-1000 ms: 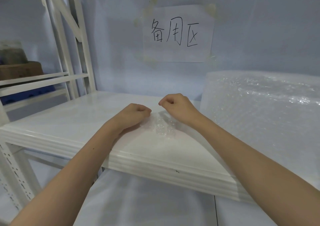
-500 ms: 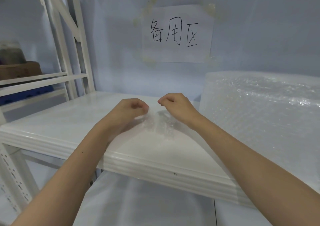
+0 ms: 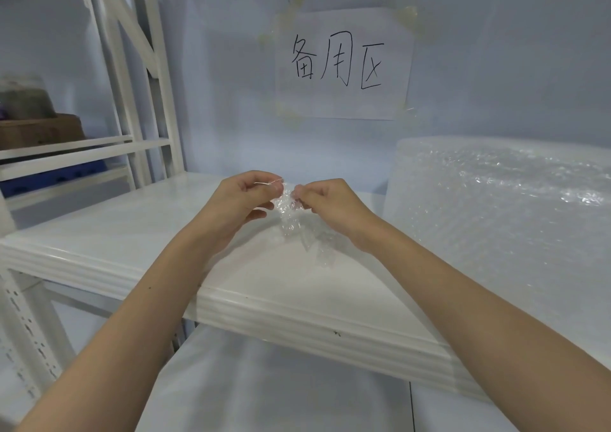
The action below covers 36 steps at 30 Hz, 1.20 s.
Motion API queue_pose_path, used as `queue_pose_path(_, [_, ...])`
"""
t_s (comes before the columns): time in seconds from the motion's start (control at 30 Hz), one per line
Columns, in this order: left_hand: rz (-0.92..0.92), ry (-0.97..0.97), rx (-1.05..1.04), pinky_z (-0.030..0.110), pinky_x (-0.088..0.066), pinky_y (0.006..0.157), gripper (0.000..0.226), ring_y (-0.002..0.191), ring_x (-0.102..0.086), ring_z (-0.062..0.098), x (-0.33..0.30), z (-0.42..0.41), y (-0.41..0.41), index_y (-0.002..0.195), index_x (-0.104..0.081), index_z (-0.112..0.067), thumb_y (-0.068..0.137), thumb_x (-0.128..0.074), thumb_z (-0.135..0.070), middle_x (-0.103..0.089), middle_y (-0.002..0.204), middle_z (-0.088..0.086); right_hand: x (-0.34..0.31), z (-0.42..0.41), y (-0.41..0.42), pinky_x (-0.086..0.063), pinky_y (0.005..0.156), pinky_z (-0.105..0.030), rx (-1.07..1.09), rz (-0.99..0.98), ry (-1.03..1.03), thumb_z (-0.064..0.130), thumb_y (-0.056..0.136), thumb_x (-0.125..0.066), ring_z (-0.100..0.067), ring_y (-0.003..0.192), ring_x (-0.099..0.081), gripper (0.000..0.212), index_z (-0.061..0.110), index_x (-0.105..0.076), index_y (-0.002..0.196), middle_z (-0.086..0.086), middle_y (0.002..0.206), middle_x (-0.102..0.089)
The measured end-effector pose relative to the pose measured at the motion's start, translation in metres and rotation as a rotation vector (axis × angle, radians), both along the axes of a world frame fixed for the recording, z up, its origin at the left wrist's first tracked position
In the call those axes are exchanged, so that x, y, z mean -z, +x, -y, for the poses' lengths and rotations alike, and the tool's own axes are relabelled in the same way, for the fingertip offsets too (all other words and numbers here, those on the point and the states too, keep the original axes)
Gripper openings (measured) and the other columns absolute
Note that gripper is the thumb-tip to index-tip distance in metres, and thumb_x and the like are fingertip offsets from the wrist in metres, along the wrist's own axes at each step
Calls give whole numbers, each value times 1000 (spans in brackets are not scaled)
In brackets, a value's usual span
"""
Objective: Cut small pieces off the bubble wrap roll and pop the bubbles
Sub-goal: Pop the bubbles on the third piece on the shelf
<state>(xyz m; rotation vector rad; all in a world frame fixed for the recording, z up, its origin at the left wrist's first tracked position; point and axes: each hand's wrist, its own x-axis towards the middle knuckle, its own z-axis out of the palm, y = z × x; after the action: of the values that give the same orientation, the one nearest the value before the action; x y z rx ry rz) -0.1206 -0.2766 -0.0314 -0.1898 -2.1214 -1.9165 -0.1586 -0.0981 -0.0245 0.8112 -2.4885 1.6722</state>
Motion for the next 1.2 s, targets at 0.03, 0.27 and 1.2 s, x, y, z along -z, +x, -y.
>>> queue_pose_path(0.03, [1, 5, 5, 26, -47, 75, 8, 73, -60, 11, 0, -1, 0, 96, -72, -22, 88, -71, -23, -70, 83, -7, -1, 1, 0, -47, 91, -27, 8, 15, -13, 33, 97, -52, -5, 83, -65, 32, 11, -74, 91, 7, 84, -71])
queue_pose_path(0.27, [-2, 96, 9, 24, -49, 76, 15, 70, -59, 9, 0, 0, -1, 104, -69, -19, 89, -68, -16, -64, 84, -6, 1, -1, 0, -49, 84, -22, -66, 32, -42, 30, 93, -62, -13, 86, -65, 29, 4, -74, 97, -7, 93, -75])
queue_pose_path(1.2, [-19, 219, -18, 23, -54, 81, 14, 70, -62, 9, 2, -1, 1, 102, -69, -14, 90, -66, -7, -65, 80, -3, -3, -17, 7, -44, 87, -17, -50, -63, 150, 23, 89, -60, -4, 105, -62, 22, 18, -72, 107, 8, 110, -70])
